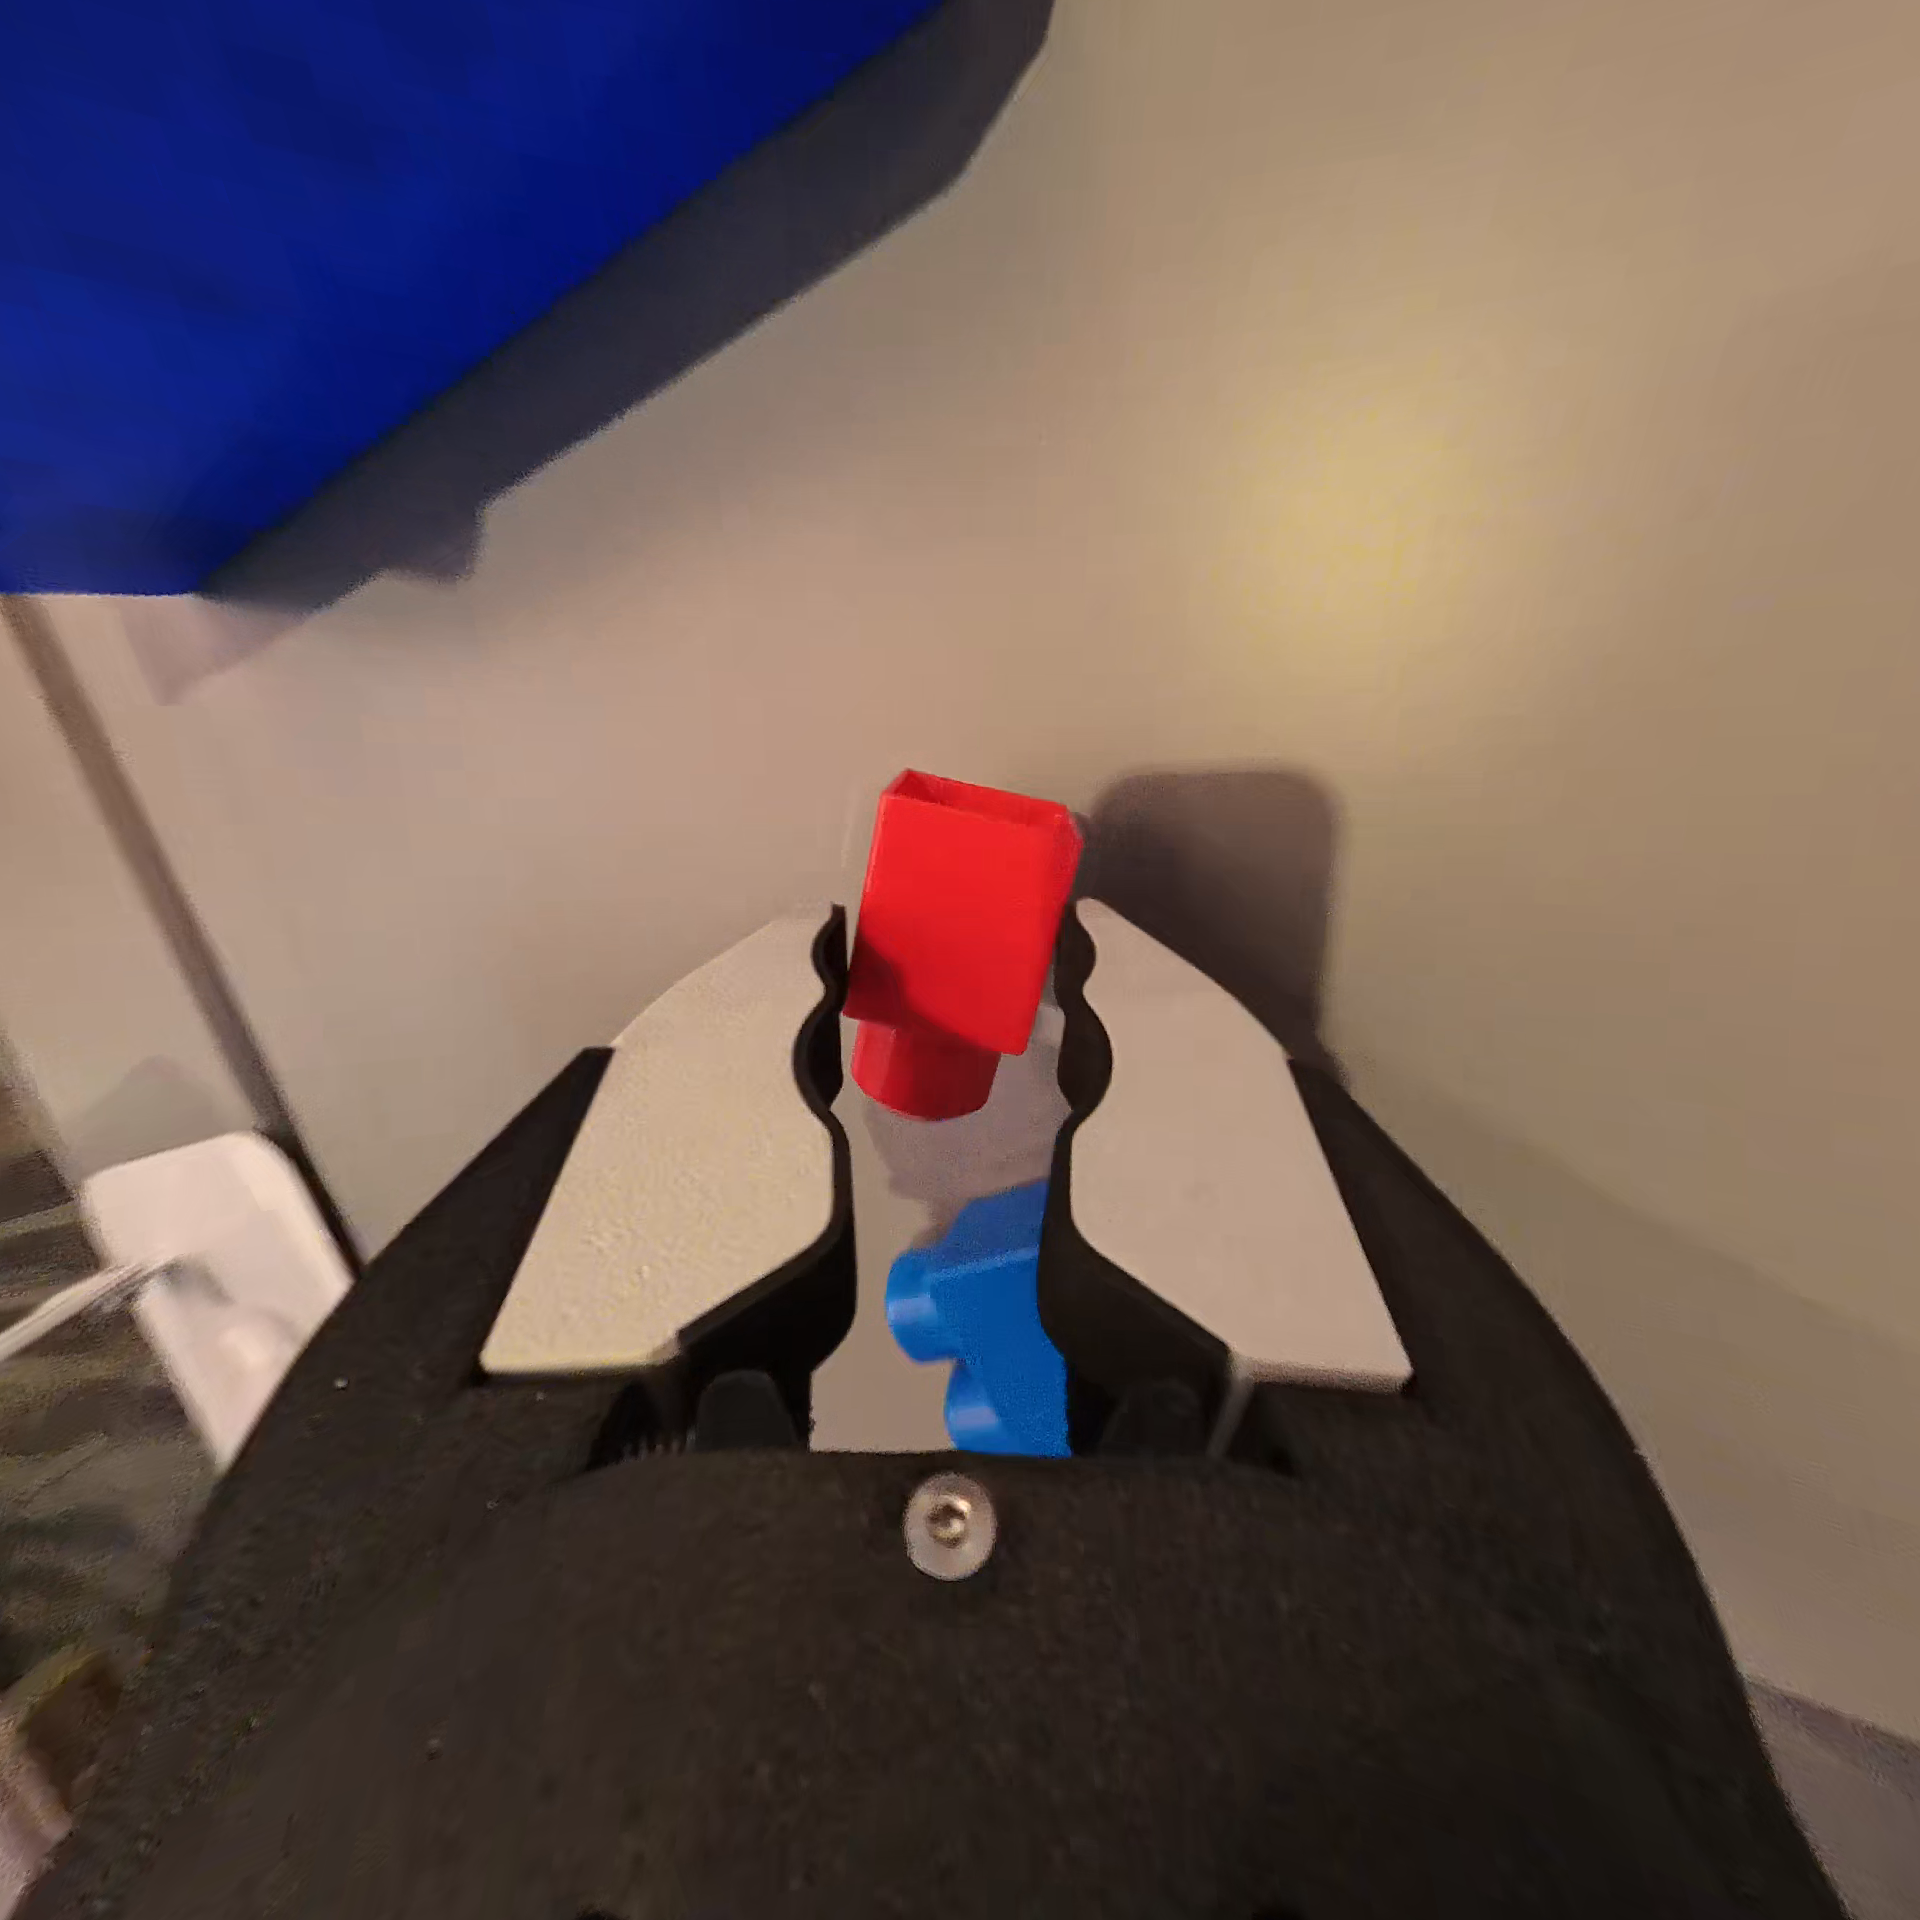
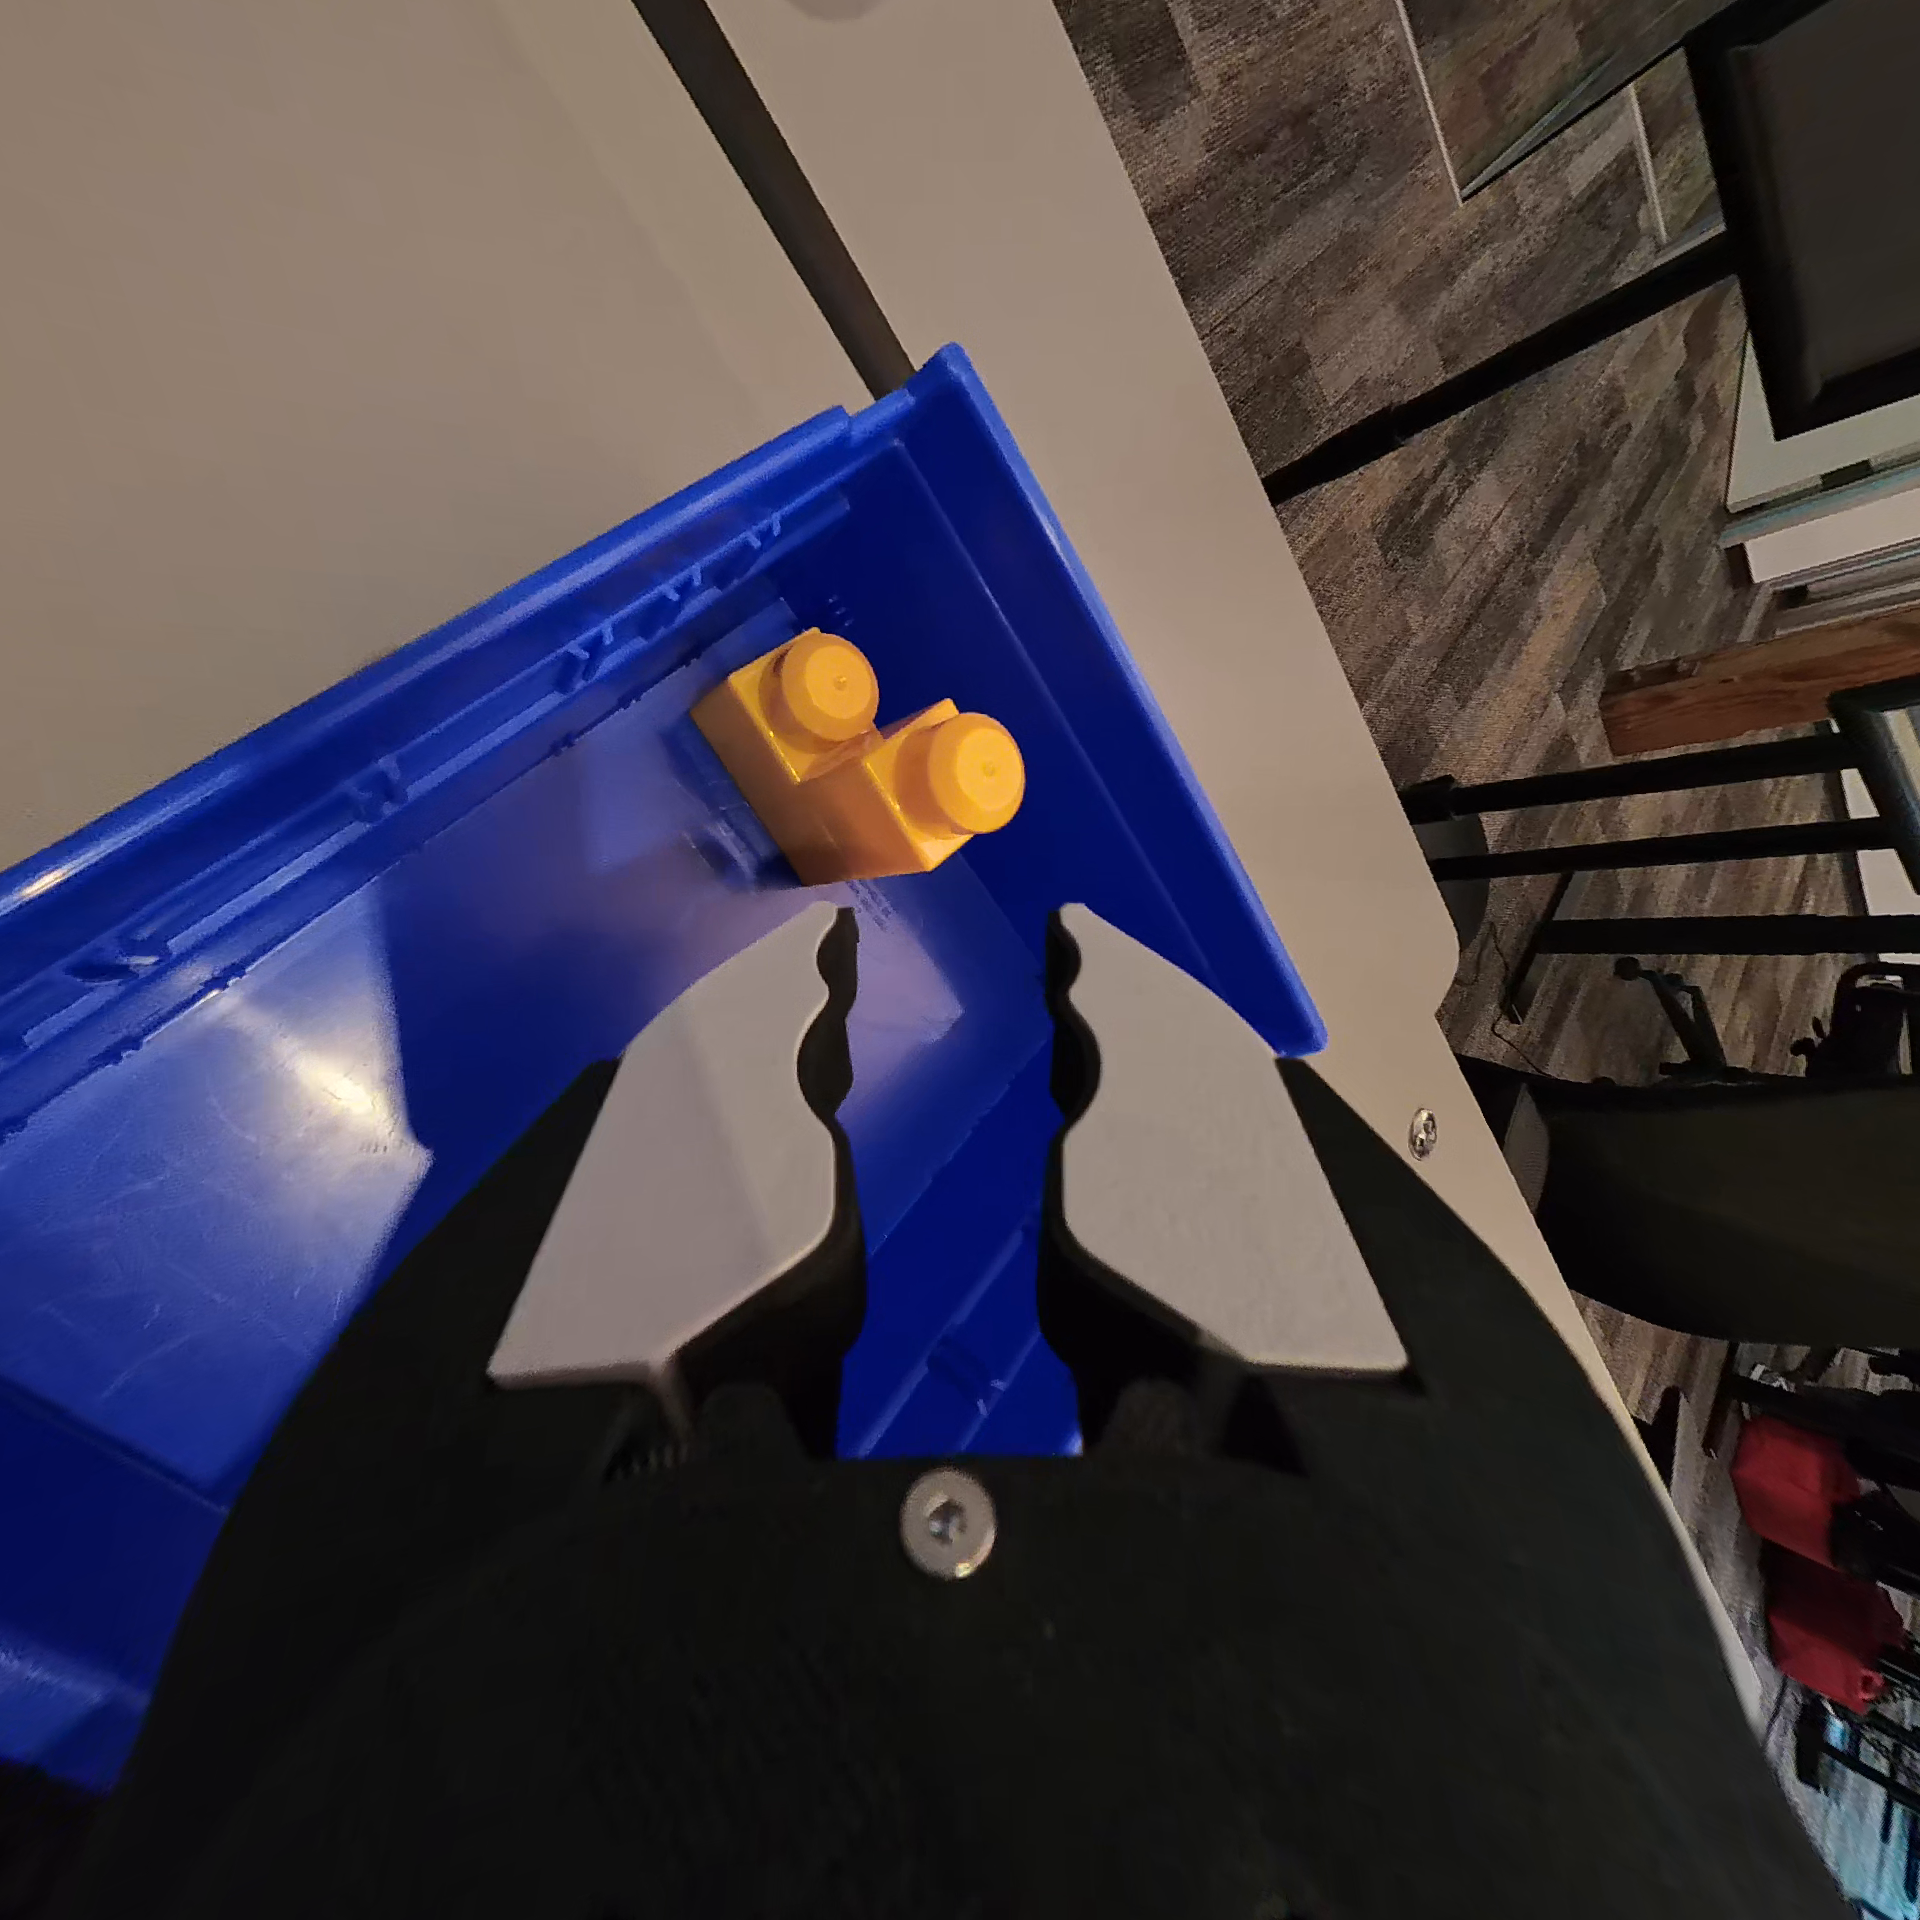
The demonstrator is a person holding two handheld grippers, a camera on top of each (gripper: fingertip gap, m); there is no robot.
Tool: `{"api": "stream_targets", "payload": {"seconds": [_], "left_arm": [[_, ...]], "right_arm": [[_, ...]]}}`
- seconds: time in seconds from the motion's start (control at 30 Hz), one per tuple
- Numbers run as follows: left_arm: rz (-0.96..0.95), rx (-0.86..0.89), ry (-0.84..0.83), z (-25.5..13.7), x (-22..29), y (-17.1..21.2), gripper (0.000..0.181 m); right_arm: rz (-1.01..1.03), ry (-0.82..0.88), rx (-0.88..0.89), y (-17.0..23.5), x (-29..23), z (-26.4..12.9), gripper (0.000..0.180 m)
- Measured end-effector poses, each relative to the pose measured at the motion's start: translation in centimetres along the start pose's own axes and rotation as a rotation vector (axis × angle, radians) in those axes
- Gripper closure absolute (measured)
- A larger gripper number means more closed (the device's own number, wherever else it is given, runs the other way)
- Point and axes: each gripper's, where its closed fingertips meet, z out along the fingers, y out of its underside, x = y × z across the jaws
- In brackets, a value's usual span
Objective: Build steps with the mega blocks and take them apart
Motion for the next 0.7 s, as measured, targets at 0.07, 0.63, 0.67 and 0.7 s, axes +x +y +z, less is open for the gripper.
{"api": "stream_targets", "payload": {"seconds": [0.07,0.63,0.67,0.7], "left_arm": [[-0.016,-0.002,0.046,1.3,-0.3,-0.3,0.142],[-0.3,-0.034,-0.032,-2.8,-0.5,6.5,0.109],[-0.32,-0.079,-0.037,-2.9,0.0,7.9,0.109],[-0.346,-0.116,-0.028,-2.9,0.7,9.1,0.119]], "right_arm": [[-0.006,0.001,-0.004,0.1,0.0,0.2,0.144],[0.031,-0.032,0.007,0.9,0.4,0.6,0.144],[0.032,-0.032,0.006,0.9,0.5,0.6,0.144],[0.031,-0.034,0.005,0.8,0.4,0.6,0.144]]}}
